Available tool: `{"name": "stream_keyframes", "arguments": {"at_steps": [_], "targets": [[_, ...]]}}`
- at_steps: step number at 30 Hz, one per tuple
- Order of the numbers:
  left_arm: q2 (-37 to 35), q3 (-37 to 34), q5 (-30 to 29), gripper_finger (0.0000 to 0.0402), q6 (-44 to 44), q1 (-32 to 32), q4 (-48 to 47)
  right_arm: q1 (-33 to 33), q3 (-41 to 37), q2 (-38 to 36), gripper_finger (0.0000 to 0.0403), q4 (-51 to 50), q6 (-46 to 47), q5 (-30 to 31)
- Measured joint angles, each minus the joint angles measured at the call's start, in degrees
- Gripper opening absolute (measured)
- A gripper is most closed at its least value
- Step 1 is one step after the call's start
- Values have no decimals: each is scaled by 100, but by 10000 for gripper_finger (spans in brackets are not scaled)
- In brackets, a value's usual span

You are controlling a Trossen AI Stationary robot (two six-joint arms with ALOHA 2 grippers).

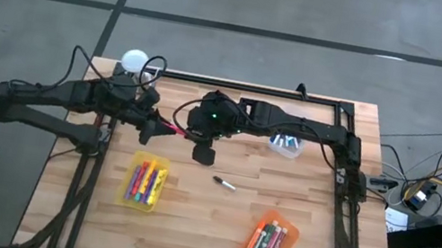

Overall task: Pick & Place Markers
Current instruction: Put the large dark pink highlighter pen into the yellow bin

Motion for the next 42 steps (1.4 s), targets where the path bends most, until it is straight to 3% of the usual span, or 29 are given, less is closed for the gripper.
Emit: {"name": "stream_keyframes", "arguments": {"at_steps": [5, 9, 16, 23, 34, 42], "targets": [[-41, 1, 373, 52, -1, 4, -552, 2, -54, 4, 178, -391, 94, -23], [-38, 0, 1071, 52, -108, -4, -1283, -1, -192, 4, 211, -602, 98, -14], [155, 0, 2029, 52, -95, -4, -2784, 2, -684, 9, 224, -606, 239, -15], [731, -276, 3029, 52, -216, -81, -3149, 2, -1227, 9, 225, -538, 333, -15], [2207, -741, 3157, 56, 531, -203, -3229, 27, -1677, 20, 226, -294, 526, -54], [3118, -681, 2848, 147, 763, -203, -3213, 28, -1718, 20, 226, -275, 588, -73]]}}
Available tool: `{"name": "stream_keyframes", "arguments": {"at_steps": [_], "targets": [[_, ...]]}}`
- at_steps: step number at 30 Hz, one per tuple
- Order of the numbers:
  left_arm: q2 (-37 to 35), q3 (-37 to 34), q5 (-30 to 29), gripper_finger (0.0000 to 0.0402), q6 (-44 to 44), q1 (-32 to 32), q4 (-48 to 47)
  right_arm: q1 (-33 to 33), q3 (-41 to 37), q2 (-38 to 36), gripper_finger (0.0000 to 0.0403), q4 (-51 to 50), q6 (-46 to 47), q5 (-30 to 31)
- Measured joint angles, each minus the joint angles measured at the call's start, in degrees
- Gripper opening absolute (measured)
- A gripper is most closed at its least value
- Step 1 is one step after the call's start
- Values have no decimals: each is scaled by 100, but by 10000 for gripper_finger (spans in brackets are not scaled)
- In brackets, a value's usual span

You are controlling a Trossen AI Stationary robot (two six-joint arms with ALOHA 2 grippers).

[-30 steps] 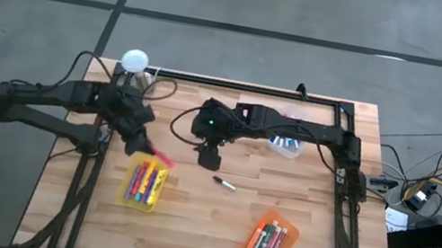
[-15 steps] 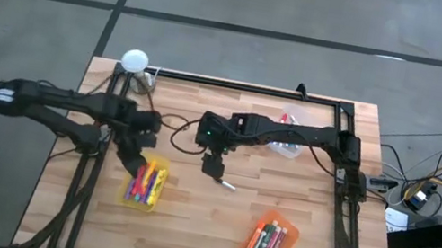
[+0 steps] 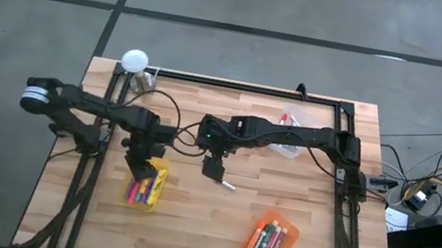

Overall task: Pick & Place Markers
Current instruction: Put the large dark pink highlighter pen into the yellow bin, then put the small black highlighter pen into the transparent bin

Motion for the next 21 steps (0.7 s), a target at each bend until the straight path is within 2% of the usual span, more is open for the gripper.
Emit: {"name": "stream_keyframes", "arguments": {"at_steps": [4, 9, 21], "targets": [[98, 148, -3, 175, 104, 0, -5, 38, -4, 0, 226, -15, 186, -33], [-80, 342, -1, 182, 205, 22, -65, 120, -113, 0, 224, -66, 399, -122], [-1320, 702, -14, 183, -257, 140, -114, 136, -914, -2, 222, -65, 1283, -100]]}}
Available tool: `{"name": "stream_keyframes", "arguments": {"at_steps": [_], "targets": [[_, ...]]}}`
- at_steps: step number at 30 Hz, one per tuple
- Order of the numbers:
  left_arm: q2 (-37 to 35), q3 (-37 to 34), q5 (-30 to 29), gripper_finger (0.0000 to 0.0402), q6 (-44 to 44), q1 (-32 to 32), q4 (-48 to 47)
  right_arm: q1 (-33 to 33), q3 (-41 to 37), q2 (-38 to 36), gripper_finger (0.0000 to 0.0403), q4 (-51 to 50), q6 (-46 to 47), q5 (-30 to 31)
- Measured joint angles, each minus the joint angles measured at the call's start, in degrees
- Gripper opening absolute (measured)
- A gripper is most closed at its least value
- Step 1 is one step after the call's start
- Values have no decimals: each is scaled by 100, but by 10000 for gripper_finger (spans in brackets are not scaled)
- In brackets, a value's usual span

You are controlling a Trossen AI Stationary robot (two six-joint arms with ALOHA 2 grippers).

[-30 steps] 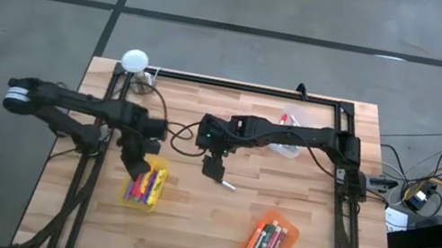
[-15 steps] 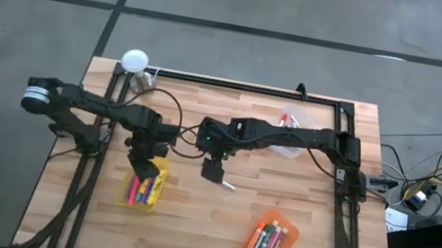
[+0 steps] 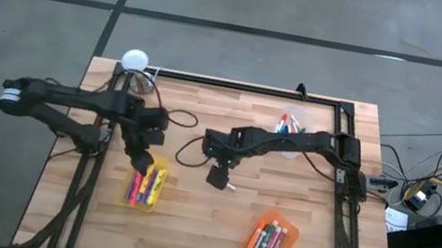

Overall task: Pick & Place Markers
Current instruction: Put the small black highlighter pen into the transparent bin

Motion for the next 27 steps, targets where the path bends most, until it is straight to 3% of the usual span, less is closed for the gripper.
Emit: {"name": "stream_keyframes", "arguments": {"at_steps": [10, 18, 22, 27], "targets": [[-907, 799, -90, 183, -51, 138, 205, 155, -1040, -7, 219, 479, 215, -24], [-1190, 1559, -452, 184, 106, 225, 513, 349, -1593, -36, 214, 1102, 471, 1], [-1190, 1918, -651, 184, 342, 233, 697, 323, -1709, -50, 173, 1203, 494, 29], [-1192, 2263, -909, 184, 774, 254, 1061, 156, -1747, -46, 69, 1179, 494, -26]]}}
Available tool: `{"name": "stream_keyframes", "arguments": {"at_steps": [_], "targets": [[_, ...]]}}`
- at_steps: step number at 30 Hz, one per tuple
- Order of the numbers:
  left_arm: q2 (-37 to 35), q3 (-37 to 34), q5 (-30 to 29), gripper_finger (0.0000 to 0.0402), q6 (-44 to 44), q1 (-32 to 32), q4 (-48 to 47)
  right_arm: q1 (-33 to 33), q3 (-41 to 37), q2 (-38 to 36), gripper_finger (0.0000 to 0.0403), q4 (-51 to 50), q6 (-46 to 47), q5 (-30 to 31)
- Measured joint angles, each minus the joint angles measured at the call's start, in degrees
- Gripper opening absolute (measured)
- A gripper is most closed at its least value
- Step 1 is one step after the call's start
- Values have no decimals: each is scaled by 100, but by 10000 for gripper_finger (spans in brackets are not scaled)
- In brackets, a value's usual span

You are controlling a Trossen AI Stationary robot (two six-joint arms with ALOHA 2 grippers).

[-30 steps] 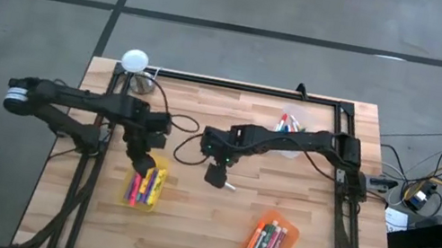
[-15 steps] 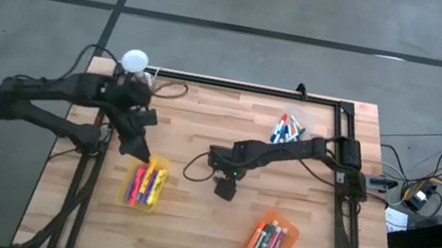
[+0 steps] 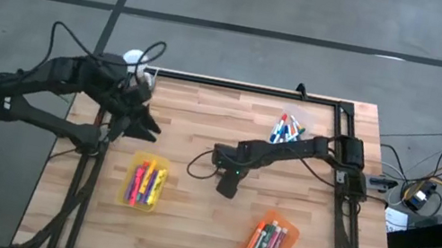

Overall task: Pick & Place Markers
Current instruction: Put the small black highlighter pen into the transparent bin

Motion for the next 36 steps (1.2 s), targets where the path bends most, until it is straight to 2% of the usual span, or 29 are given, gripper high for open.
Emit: {"name": "stream_keyframes", "arguments": {"at_steps": [2, 3, 10, 16, 22, 27, 32, 36], "targets": [[-2, 103, -95, 184, 122, 4, 57, -89, 32, 5, 30, -62, 0, -132], [-1, 145, -109, 184, 179, 4, 47, -137, 42, 2, 26, -92, 1, -187], [3, 269, -219, 184, 364, 2, 46, -403, 114, -308, 26, -576, 55, -131], [55, 260, -227, 184, 519, 2, 42, -718, 115, -1092, 25, -1236, 359, 689], [168, 256, -227, 184, 599, 2, 43, -1366, -17, -1840, 24, -1710, 990, 1347], [226, 255, -228, 184, 690, 2, 42, -1960, -496, -2326, 23, -1884, 1279, 1423], [247, 254, -227, 184, 694, 2, 44, -2566, -1328, -2765, 23, -1873, 1569, 1456], [249, 254, -227, 184, 691, 2, 43, -2998, -1904, -3025, 23, -1651, 1630, 1148]]}}
